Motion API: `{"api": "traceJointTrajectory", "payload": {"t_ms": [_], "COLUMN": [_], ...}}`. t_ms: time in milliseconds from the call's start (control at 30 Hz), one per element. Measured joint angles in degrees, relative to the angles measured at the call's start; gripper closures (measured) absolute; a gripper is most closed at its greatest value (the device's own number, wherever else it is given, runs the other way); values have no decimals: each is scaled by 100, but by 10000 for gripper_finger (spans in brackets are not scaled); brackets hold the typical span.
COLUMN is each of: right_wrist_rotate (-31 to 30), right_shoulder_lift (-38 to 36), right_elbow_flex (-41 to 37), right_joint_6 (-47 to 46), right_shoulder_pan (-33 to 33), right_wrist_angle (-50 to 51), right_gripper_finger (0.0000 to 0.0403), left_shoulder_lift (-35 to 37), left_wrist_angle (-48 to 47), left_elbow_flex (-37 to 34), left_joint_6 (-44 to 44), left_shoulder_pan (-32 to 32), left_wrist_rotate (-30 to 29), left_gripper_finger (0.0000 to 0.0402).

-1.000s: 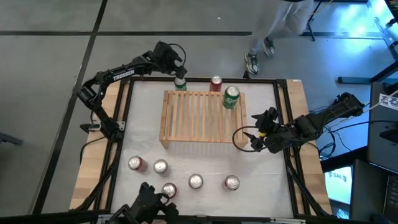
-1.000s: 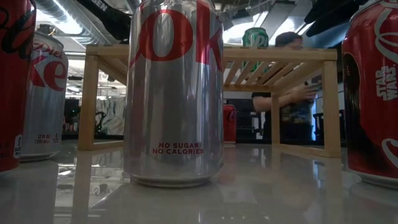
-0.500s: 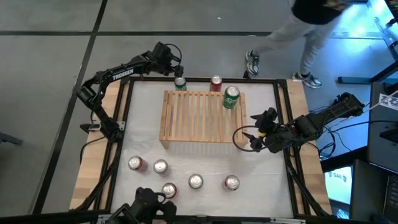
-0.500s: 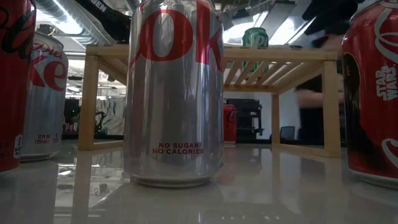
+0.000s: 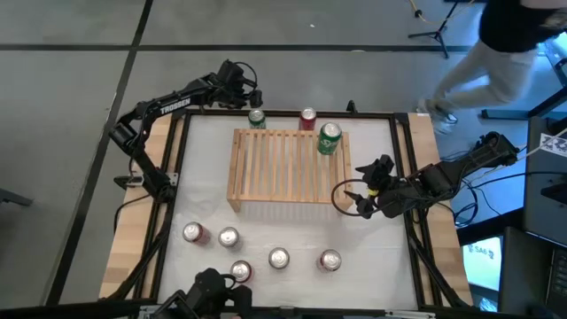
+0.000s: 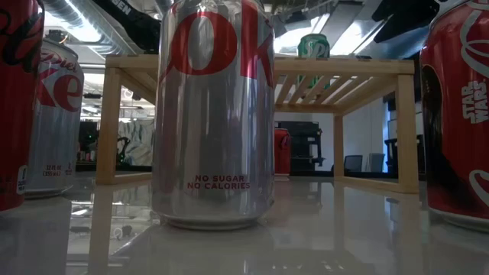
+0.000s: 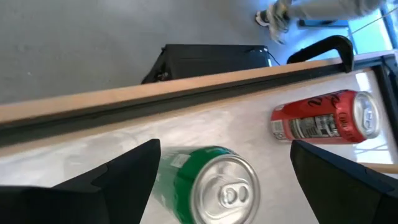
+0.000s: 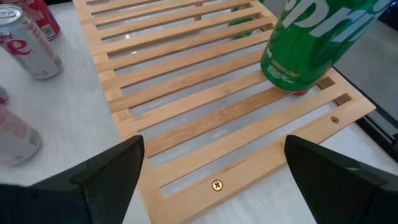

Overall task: Place canned beverage on shelf
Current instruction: Put the green soda can on the shelf aligned with the other green soda can

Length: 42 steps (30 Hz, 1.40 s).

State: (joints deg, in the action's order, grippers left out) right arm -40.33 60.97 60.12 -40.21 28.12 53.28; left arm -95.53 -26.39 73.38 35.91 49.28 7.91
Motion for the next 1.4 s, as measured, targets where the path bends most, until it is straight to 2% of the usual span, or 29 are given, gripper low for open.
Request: {"api": "traceJointTrajectory", "payload": {"t_ms": [367, 767, 1100, 1400], "right_wrist_rotate": [38, 38, 44, 45], "right_shoulder_lift": [0, 0, 1, 2], "right_elbow_flex": [0, 0, 0, 0], "right_joint_6": [0, 7, 7, 5], "right_shoulder_pan": [-2, 0, -1, 0], "right_wrist_angle": [0, 13, 19, 20], "right_gripper_finger": [21, 21, 21, 21], "left_shoulder_lift": [0, -14, -506, -773], "left_wrist_angle": [9, -7, -680, -725], "left_elbow_flex": [27, 767, 793, 793], "left_joint_6": [273, 148, 147, 145], "left_shoulder_pan": [10, 70, 71, 107], "left_wrist_rotate": [-234, -178, 61, 11], "left_gripper_finger": [52, 83, 84, 84]}}
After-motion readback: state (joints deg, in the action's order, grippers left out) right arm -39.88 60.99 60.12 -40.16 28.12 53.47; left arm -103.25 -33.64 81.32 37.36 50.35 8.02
